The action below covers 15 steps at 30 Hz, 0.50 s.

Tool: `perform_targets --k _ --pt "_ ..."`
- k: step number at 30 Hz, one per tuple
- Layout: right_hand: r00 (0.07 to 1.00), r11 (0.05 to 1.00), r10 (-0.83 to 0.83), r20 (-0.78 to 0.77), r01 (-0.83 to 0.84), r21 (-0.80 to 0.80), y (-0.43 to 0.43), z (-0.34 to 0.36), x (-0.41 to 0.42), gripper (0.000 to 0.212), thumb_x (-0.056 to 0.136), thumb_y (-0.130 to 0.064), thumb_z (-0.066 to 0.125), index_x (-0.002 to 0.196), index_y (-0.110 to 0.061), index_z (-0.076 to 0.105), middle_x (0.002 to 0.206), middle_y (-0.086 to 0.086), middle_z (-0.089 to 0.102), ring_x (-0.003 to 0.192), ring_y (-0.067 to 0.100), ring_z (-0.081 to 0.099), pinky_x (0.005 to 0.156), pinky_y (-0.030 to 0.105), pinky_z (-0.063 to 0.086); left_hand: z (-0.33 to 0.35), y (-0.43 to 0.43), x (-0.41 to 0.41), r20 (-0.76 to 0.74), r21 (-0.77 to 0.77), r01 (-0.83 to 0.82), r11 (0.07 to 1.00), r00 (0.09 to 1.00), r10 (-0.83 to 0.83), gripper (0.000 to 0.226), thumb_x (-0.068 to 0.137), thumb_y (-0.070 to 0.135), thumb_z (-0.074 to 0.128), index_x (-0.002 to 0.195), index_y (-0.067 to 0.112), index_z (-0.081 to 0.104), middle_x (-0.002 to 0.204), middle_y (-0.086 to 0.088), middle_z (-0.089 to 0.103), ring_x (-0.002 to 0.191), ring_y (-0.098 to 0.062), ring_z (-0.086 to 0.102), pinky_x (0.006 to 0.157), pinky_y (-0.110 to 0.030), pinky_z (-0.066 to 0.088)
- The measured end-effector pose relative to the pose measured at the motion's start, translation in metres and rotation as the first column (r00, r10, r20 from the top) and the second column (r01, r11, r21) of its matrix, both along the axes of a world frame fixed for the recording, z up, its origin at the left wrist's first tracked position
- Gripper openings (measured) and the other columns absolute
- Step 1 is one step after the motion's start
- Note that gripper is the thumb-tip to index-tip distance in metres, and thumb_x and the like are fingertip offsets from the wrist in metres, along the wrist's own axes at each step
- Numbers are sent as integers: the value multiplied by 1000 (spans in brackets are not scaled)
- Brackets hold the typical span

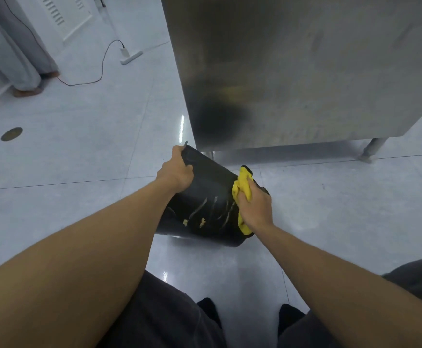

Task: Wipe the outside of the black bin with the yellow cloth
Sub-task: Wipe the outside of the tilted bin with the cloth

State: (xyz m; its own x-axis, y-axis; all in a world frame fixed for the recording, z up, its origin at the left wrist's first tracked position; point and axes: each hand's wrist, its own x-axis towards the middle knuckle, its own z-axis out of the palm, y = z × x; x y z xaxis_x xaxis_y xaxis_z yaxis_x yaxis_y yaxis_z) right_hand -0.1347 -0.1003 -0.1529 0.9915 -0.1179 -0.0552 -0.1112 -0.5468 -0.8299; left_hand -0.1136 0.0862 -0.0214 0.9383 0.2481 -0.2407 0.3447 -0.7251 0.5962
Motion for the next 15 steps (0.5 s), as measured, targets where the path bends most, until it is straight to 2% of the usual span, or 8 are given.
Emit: perform_targets --k 2,5,8,10,12,15 --pt "1000 1000 -12 -11 12 11 3 5 3 53 100 -27 49 152 -27 38 137 4 59 127 30 52 105 39 44 -2 1 1 2 -29 -10 1000 1000 10 49 99 16 46 143 23 25 117 -14 59 97 -30 63 75 -33 52" --pt "991 992 100 94 -106 65 21 22 1 55 98 -24 54 151 -26 40 141 3 56 127 24 53 104 30 41 -1 0 1 13 -110 -27 994 1000 28 50 98 16 47 143 24 26 119 -16 59 99 -31 62 72 -33 53" --pt "911 943 297 285 -326 61 45 36 -6 57 94 -19 62 149 -23 44 145 1 53 133 19 47 113 36 37 1 -4 4 40 -142 -65 988 997 72 51 94 14 50 140 25 32 115 -14 58 98 -30 59 65 -29 48" --pt "863 914 373 340 -406 27 55 35 -8 60 93 -20 65 149 -21 43 148 0 51 138 16 43 117 38 32 3 -5 4 43 -174 -101 980 993 110 52 91 9 53 137 24 35 112 -12 57 96 -28 58 59 -24 46" --pt "878 928 339 338 -371 34 52 27 -6 57 96 -25 62 149 -24 42 148 -1 50 138 17 42 118 39 31 5 -4 4 52 -198 -139 970 987 152 52 86 6 59 131 17 35 113 -14 57 95 -27 59 62 -24 48" --pt "947 979 192 256 -204 21 32 11 -4 53 98 -31 57 149 -22 44 145 2 53 134 22 46 116 41 35 5 -1 3 80 -90 -101 991 991 108 49 85 3 62 128 9 39 117 -15 56 99 -26 58 61 -22 47"
